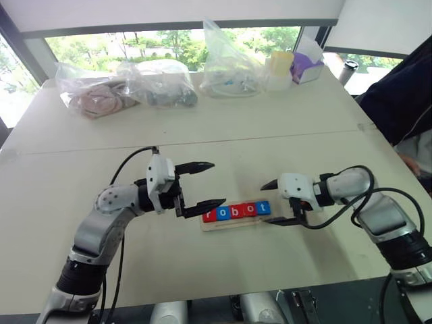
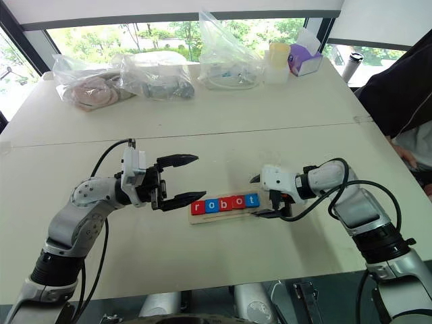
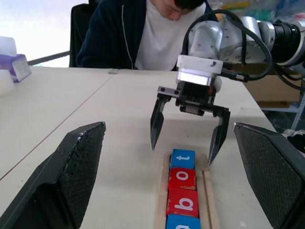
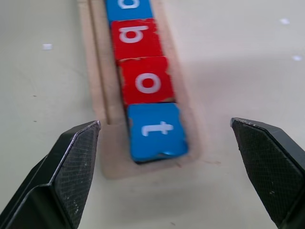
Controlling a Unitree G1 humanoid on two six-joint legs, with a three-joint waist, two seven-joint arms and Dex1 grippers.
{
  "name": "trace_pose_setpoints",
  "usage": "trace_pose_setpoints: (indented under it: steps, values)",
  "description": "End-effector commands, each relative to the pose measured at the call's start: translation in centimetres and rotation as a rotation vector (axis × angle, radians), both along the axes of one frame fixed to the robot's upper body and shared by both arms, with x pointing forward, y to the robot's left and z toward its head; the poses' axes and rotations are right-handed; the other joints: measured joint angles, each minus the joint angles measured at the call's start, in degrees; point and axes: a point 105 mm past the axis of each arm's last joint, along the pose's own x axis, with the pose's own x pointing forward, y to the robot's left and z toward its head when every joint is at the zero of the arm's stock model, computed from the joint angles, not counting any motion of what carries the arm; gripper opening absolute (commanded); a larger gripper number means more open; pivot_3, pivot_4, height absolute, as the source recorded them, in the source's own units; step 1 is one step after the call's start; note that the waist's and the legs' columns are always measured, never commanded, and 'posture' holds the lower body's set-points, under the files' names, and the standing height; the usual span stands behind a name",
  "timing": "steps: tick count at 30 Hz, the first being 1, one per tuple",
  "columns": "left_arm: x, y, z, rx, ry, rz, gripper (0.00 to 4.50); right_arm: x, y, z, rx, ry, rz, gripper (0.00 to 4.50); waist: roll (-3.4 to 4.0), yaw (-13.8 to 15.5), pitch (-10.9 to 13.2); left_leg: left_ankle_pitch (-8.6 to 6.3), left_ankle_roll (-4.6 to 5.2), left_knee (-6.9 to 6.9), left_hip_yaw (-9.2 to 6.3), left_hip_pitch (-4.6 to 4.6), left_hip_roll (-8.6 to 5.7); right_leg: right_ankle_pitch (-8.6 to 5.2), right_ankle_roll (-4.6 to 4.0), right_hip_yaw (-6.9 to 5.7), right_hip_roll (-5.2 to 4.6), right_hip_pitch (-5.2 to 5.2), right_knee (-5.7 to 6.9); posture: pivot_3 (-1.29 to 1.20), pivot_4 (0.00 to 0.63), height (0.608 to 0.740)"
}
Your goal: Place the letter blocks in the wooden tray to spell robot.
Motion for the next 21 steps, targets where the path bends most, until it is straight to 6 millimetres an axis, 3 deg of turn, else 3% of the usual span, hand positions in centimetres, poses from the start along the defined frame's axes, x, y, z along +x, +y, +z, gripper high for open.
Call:
trace_pose_setpoints:
  steps: [1,12,21]
  values:
    - [-0.4,-0.2,0.9,-0.010,-0.044,-0.012,4.50,0.3,-0.5,1.3,0.007,-0.059,-0.013,4.48,0.00,0.0,0.0,0.00,0.00,0.00,0.00,0.00,0.00,0.00,0.00,0.00,0.00,0.00,0.00,0.00,0.150,0.740]
    - [-0.4,-0.3,1.0,-0.009,-0.046,-0.018,4.50,1.8,-1.8,0.7,-0.038,-0.113,-0.064,4.48,0.00,0.0,0.0,0.00,0.00,0.00,0.01,0.00,0.00,0.00,0.00,0.00,0.00,0.00,0.00,0.00,0.150,0.740]
    - [-0.4,-0.1,0.9,0.002,-0.042,-0.007,4.50,1.9,-1.1,1.0,-0.011,-0.113,-0.049,4.48,0.00,0.0,0.0,0.00,0.00,0.00,0.00,0.01,0.00,0.01,0.01,0.00,0.00,0.00,0.02,0.00,0.150,0.740]
